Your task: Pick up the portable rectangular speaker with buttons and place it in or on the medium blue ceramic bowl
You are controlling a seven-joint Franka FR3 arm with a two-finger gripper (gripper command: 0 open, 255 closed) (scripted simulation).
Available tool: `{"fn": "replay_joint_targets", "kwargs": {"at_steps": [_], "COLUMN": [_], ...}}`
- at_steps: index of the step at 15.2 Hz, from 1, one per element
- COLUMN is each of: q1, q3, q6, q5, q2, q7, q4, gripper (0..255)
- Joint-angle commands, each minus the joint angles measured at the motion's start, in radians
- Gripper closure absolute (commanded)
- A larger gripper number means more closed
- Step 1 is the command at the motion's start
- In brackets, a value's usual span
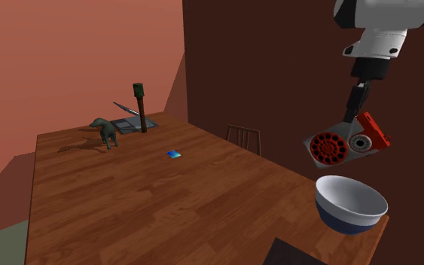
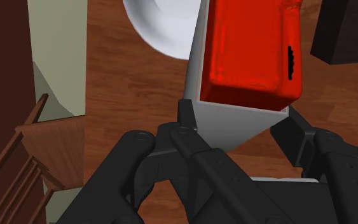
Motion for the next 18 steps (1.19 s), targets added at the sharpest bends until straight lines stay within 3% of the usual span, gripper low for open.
{"fn": "replay_joint_targets", "kwargs": {"at_steps": [1,14,18], "q1": [-0.002,-0.023,-0.023], "q3": [-0.001,0.011,0.011], "q6": [0.025,0.173,0.173], "q5": [0.011,0.113,0.113], "q2": [0.011,0.114,0.114], "q7": [-0.011,-0.094,-0.094], "q4": [-0.017,-0.107,-0.107], "gripper": [255,255,255]}}
